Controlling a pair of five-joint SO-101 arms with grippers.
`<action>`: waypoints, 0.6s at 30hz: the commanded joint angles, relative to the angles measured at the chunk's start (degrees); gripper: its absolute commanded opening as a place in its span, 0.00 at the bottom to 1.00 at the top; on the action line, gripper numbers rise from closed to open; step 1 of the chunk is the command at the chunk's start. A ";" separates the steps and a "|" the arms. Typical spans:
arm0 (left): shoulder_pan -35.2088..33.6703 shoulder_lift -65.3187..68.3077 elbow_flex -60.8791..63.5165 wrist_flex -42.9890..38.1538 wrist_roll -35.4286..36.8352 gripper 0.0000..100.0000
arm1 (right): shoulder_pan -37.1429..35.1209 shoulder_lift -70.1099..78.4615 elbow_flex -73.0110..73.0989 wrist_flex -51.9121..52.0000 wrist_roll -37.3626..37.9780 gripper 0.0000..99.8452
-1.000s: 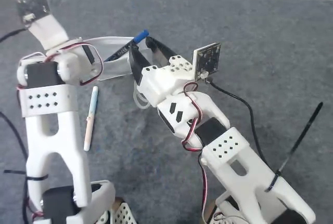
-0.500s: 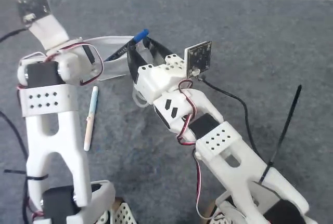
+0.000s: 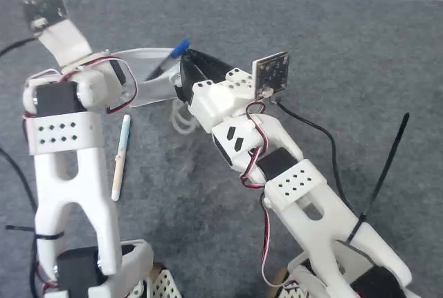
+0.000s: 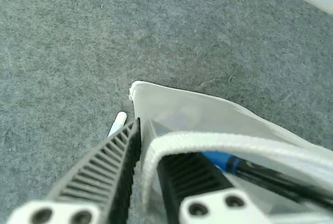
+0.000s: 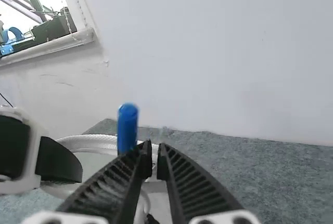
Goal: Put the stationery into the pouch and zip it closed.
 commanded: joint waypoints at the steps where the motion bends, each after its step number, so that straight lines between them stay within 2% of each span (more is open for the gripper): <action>1: 0.09 -0.18 0.31 -2.20 -0.35 0.01 | 0.31 -3.47 -3.78 -1.27 5.63 0.01; 11: 0.00 -0.18 0.31 -2.20 -0.35 0.01 | -0.92 -4.44 -4.31 3.74 6.51 0.01; 18: 0.09 -0.26 0.31 -2.20 -0.35 0.01 | -4.26 -15.16 -3.87 14.73 6.51 0.01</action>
